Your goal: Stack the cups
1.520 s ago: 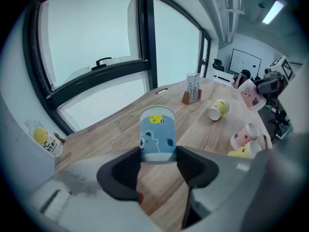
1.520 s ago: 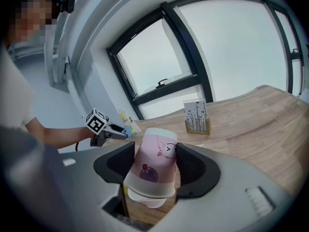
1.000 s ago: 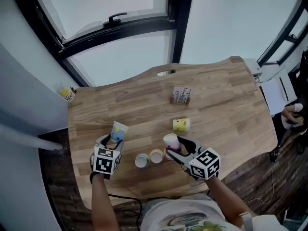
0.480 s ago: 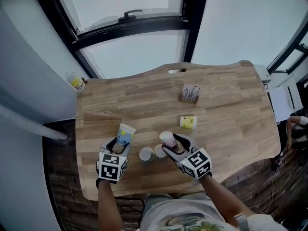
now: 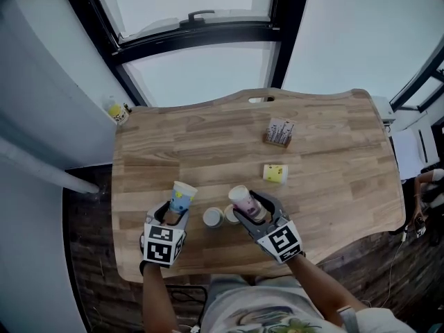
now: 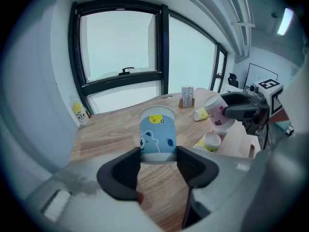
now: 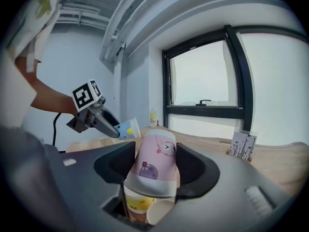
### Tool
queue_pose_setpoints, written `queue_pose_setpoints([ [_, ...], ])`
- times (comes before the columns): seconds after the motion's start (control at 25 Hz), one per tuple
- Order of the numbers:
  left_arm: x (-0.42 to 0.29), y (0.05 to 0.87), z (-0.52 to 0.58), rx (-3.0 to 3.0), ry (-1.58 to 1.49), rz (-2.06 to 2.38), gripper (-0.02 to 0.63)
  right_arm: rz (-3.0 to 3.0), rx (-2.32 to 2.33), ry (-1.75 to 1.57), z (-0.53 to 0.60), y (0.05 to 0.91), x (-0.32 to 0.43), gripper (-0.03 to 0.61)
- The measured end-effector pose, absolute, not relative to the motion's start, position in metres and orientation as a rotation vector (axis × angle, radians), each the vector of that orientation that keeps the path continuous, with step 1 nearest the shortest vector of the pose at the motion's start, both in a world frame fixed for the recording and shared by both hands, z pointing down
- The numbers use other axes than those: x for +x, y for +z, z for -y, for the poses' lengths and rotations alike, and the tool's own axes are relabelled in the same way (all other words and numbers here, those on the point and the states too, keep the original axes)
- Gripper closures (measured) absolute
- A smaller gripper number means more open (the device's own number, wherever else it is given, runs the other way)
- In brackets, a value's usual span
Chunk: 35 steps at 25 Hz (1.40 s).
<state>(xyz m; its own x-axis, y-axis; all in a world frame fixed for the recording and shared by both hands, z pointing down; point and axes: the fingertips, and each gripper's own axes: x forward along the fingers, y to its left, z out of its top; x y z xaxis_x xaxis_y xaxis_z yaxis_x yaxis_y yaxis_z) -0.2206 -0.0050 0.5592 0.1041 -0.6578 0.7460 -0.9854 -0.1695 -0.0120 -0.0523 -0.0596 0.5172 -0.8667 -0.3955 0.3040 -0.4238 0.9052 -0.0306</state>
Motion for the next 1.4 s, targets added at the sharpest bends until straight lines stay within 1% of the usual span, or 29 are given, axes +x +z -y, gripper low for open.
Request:
queue_pose_setpoints([
  [0.28, -0.216, 0.561, 0.001, 1.891, 0.936, 1.597, 0.365, 2.763, 0.563, 0.092, 0.056, 0.528, -0.063, 0.31],
  [0.84, -0.211, 0.564, -0.003, 1.904, 0.952, 1.579, 0.365, 2.691, 0.589, 0.132, 0.046, 0.539, -0.035, 0.31],
  [1.08, -0.207, 0.562, 0.0, 1.917, 0.95, 1.582, 0.365, 2.659, 0.58, 0.097, 0.039, 0.543, -0.03, 0.318],
  [1.4, -0.212, 0.57, -0.017, 1.884, 0.986, 1.565, 0.365, 2.684, 0.646, 0.113, 0.046, 0.532, -0.019, 0.322],
])
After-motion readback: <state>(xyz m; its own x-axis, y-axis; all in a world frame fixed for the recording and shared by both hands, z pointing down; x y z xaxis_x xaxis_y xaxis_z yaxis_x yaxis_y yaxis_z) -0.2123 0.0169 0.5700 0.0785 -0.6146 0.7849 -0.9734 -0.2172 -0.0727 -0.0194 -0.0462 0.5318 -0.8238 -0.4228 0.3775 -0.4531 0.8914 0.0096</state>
